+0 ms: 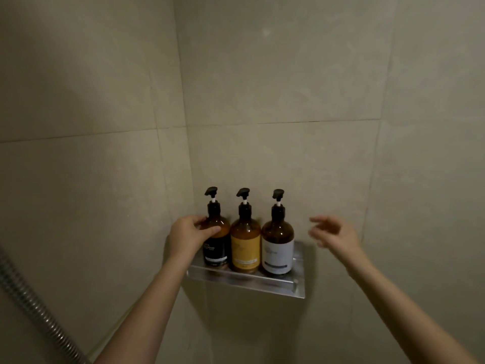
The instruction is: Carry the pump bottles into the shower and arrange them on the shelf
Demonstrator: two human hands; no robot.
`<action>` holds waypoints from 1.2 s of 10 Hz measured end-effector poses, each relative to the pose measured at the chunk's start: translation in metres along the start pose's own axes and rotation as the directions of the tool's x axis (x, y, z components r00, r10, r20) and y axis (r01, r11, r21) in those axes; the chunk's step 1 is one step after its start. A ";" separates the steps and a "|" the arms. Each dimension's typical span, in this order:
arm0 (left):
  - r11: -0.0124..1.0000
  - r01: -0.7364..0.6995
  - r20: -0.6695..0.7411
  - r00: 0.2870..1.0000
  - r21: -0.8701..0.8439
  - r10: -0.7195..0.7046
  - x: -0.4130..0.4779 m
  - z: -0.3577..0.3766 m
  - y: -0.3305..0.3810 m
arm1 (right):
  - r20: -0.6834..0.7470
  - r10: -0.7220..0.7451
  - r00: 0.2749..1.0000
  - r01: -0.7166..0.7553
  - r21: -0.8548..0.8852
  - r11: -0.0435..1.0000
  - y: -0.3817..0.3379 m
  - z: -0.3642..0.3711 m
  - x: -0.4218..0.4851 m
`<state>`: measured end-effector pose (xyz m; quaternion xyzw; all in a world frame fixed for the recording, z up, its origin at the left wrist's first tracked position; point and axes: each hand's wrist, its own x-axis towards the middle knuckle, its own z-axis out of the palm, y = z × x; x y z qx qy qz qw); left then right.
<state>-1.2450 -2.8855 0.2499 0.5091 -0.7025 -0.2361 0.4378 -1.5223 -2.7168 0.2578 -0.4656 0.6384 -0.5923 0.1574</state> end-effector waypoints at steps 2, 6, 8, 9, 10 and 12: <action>0.999 0.029 0.030 0.999 -0.029 -0.028 0.007 -0.004 0.000 | 0.230 0.023 0.973 0.017 -0.170 0.985 0.024 0.041 -0.008; 0.994 0.048 0.021 0.999 -0.100 -0.046 0.003 -0.003 0.003 | 0.125 0.006 0.992 0.011 -0.138 0.990 0.032 0.048 -0.006; 0.994 0.070 0.053 0.996 -0.078 -0.066 -0.002 -0.007 0.006 | 0.148 -0.011 0.989 0.032 -0.145 0.989 0.032 0.046 -0.007; 0.996 0.074 0.086 0.994 -0.059 -0.069 -0.004 -0.010 0.013 | 0.195 0.035 0.980 0.004 -0.195 0.981 0.025 0.039 -0.006; 0.996 0.086 0.156 0.984 -0.020 -0.082 -0.011 -0.017 0.029 | 0.299 0.124 0.946 -0.022 -0.324 0.946 0.013 0.029 -0.002; 0.988 0.046 0.113 0.992 0.149 -0.063 -0.029 -0.044 0.079 | 0.185 -0.033 0.982 0.127 -0.526 0.841 -0.066 -0.007 0.013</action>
